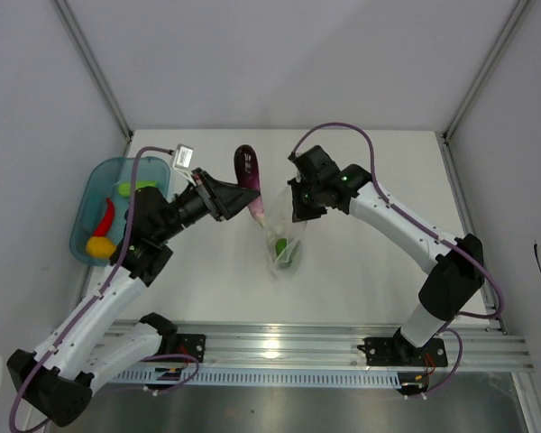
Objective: Place the food in the zip-top bag and seal the zipper
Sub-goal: Place the fake vegetable in the zipper food storage bag.
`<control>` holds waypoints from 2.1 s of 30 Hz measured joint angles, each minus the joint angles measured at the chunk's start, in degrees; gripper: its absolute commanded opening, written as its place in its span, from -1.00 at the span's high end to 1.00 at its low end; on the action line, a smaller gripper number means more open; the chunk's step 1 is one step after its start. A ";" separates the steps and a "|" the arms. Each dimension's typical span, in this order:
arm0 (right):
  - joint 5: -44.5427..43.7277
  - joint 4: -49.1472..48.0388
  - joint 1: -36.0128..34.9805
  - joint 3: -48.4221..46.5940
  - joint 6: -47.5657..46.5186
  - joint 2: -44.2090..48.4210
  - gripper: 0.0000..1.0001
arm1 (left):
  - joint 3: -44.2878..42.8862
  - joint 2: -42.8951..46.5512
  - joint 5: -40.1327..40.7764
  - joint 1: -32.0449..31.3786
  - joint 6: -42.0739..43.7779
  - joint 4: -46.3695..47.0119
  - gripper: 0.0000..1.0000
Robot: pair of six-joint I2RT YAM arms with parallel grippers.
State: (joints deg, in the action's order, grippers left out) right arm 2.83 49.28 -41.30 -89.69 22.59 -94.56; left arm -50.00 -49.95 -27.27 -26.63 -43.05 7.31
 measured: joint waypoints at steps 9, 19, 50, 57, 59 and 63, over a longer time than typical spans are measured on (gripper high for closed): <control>-1.01 0.63 -0.26 -2.05 2.03 -0.90 1.00 | -0.04 -6.03 9.11 -7.65 -3.87 3.08 0.99; -0.81 1.66 -0.24 -3.69 2.49 -0.83 1.00 | 0.90 -8.85 16.20 -13.66 0.46 -1.18 0.99; 0.70 2.91 -0.17 -6.34 3.30 0.39 1.00 | 0.94 -4.37 37.44 -23.06 10.99 -19.91 0.85; 0.68 2.82 -0.26 -6.38 3.30 0.37 1.00 | -4.74 -9.31 32.44 -23.19 13.70 -20.87 0.98; 0.66 2.84 -0.24 -6.45 3.30 0.37 1.00 | -4.70 -10.73 30.99 -23.50 14.21 -21.64 0.99; 0.66 2.84 -0.20 -6.45 3.30 0.37 1.00 | -4.20 -11.67 28.68 -24.06 15.15 -22.60 0.98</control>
State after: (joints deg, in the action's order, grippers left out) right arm 3.49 52.12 -41.50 -96.14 25.89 -94.19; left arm -54.19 -61.63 1.41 -50.70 -27.90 -15.29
